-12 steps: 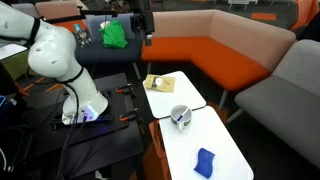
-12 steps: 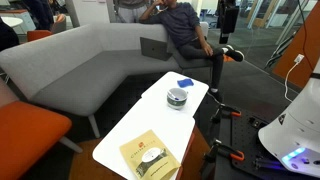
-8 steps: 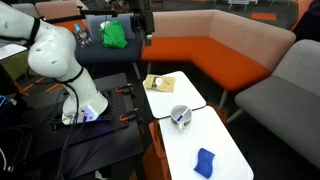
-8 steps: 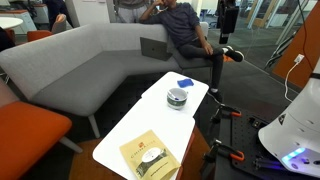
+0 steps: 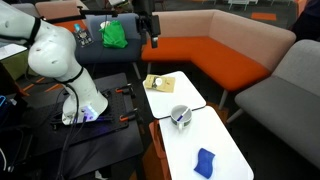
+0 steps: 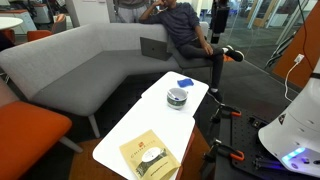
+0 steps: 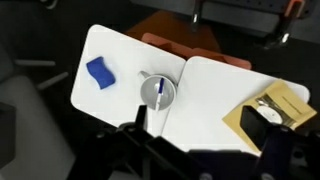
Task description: Put the marker on the left table
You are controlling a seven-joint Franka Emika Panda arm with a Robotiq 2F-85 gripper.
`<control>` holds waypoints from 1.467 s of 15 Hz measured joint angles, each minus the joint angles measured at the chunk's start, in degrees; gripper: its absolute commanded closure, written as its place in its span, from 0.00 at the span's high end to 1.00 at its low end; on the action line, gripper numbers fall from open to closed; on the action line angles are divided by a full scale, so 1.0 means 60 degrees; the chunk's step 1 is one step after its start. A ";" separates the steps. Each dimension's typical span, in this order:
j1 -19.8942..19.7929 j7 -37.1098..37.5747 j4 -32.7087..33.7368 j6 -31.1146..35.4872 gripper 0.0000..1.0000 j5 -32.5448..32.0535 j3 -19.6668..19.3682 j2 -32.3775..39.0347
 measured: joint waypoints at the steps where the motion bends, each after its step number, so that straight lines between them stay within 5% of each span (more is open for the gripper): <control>1: -0.0030 -0.0043 -0.0039 0.0575 1.00 0.0000 -0.0335 0.0248; 8: -0.0245 -0.1601 0.0042 0.4019 1.00 0.1089 -0.1972 0.3419; 18: -0.0787 -0.2411 0.2271 0.4473 1.00 0.3706 -0.1424 0.8498; 22: -0.1418 -0.2403 0.3133 0.4476 0.76 0.3719 -0.1218 0.9787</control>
